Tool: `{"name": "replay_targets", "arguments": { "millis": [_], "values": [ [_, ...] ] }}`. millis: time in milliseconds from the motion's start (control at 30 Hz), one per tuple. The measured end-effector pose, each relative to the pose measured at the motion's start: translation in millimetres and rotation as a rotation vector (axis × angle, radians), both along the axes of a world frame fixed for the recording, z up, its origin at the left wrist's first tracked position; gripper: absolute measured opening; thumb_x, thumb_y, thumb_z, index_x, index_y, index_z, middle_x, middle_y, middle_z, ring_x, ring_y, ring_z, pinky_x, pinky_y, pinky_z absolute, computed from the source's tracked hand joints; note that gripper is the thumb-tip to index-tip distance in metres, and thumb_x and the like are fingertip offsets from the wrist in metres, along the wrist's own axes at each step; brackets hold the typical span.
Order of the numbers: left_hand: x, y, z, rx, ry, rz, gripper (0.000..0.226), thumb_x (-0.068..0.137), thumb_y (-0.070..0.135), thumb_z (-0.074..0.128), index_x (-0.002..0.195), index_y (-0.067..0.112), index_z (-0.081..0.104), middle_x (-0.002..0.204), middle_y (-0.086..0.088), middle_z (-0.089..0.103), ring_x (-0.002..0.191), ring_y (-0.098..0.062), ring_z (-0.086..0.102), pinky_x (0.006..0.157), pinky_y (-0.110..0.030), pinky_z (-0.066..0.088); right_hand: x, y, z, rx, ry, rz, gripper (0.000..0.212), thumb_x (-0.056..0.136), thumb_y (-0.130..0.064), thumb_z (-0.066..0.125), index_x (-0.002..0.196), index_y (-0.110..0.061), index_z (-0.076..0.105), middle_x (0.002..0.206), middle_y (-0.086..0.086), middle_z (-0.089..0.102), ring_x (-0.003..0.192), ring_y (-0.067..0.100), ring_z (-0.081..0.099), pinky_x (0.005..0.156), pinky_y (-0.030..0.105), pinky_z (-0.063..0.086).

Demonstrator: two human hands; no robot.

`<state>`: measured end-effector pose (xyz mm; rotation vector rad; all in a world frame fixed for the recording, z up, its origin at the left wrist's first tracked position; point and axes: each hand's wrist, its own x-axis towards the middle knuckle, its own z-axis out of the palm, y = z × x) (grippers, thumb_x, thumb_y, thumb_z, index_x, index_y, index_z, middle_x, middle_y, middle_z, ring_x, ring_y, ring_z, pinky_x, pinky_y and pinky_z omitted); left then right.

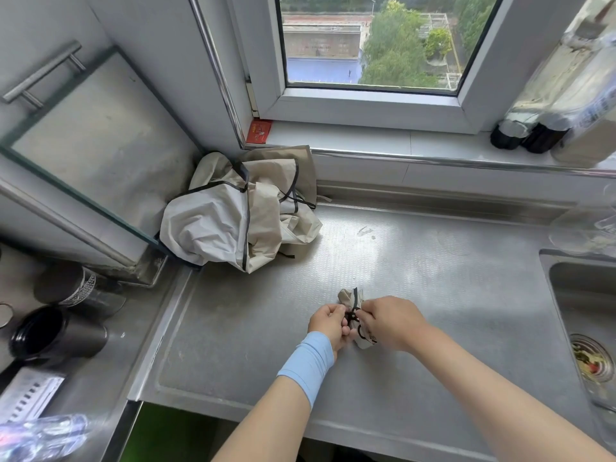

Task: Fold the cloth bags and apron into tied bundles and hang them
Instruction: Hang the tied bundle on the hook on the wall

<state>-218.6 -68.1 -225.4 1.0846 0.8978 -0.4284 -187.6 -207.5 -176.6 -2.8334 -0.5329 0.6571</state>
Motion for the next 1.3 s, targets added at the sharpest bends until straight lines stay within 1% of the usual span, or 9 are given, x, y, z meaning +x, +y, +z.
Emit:
{"name": "replay_targets", "arguments": {
  "millis": [133,233,367,800,933,1067,1167,1233,1300],
  "values": [
    [-0.2,-0.4,-5.2,0.118,-0.004,-0.033,0.017,0.101,0.014,0.041,0.09,0.012,0.055,0.059,-0.001,0.04,0.036,-0.007,0.031,0.038,-0.015,0.035,-2.6,-6.6,-4.4,0.139,0.254,-0.213,0.044,0.098,-0.035,0.046,0.058,-0.019,0.038,0.058,-0.005,0.045,0.061,0.016,0.043,0.056,0.034,0.032],
    [1.4,-3.7,-9.3,0.226,-0.026,-0.078,0.021,0.101,0.012,0.039,0.084,0.013,0.051,0.061,-0.004,0.04,0.043,-0.013,0.034,0.035,-0.014,0.032,-4.9,-7.4,-10.4,0.235,0.338,-0.343,0.035,0.093,-0.027,0.047,0.06,-0.016,0.05,0.062,0.006,0.063,0.051,0.017,0.052,0.053,0.031,0.043],
    [3.8,-5.0,-9.3,0.278,-0.025,-0.135,0.022,0.101,0.011,0.039,0.083,0.012,0.05,0.063,-0.005,0.041,0.046,-0.014,0.035,0.034,-0.014,0.033,-7.1,-8.4,-12.2,0.342,0.454,-0.473,0.029,0.089,-0.017,0.045,0.068,-0.008,0.063,0.049,0.006,0.064,0.044,0.024,0.061,0.041,0.021,0.04],
    [7.0,-6.4,-4.7,0.284,0.006,-0.133,0.024,0.1,0.012,0.041,0.077,0.013,0.05,0.063,-0.004,0.044,0.047,-0.012,0.038,0.036,-0.016,0.034,-15.4,-9.7,-16.3,0.379,0.418,-0.56,0.028,0.087,-0.013,0.045,0.064,-0.011,0.06,0.041,0.0,0.056,0.033,0.019,0.054,0.038,0.02,0.038],
    [3.9,-0.4,3.4,0.332,-0.068,-0.212,0.02,0.099,0.015,0.046,0.08,0.016,0.053,0.064,-0.004,0.048,0.049,-0.014,0.045,0.043,-0.027,0.051,-12.7,-12.3,-18.0,0.187,0.284,-0.392,0.036,0.091,-0.034,0.042,0.067,-0.013,0.058,0.069,-0.003,0.066,0.071,0.022,0.064,0.062,0.03,0.048],
    [5.7,22.4,3.0,0.562,-0.189,-0.525,0.008,0.092,0.026,0.058,0.086,0.022,0.061,0.076,0.003,0.061,0.072,-0.019,0.057,0.084,-0.04,0.055,-1.5,0.1,-1.1,-0.047,0.103,-0.215,0.031,0.09,-0.052,0.039,0.094,-0.029,0.06,0.112,-0.001,0.06,0.107,0.023,0.055,0.085,0.035,0.042],
    [9.0,31.4,6.0,0.589,-0.207,-0.594,0.012,0.085,0.033,0.059,0.08,0.024,0.066,0.082,-0.001,0.072,0.082,-0.022,0.068,0.088,-0.039,0.054,14.2,10.7,6.0,0.043,-0.124,-0.041,0.059,0.089,-0.023,0.049,0.146,-0.026,0.034,0.154,0.005,0.028,0.136,0.025,0.032,0.103,0.04,0.036],
    [10.5,32.8,10.7,0.539,-0.204,-0.597,0.016,0.084,0.032,0.051,0.08,0.027,0.065,0.083,-0.001,0.074,0.084,-0.022,0.071,0.087,-0.042,0.056,26.0,16.7,9.1,0.01,-0.184,0.241,0.083,0.081,-0.001,0.052,0.153,-0.028,0.02,0.163,0.003,0.005,0.144,0.023,0.017,0.103,0.038,0.036],
    [11.2,33.9,19.3,0.509,-0.196,-0.594,0.019,0.088,0.025,0.044,0.087,0.027,0.063,0.086,-0.002,0.074,0.084,-0.022,0.072,0.085,-0.042,0.057,33.9,21.3,5.4,-0.12,-0.239,0.497,0.083,0.084,-0.001,0.055,0.153,-0.029,0.019,0.165,0.001,-0.001,0.148,0.022,0.014,0.101,0.037,0.038]
  ]
}}
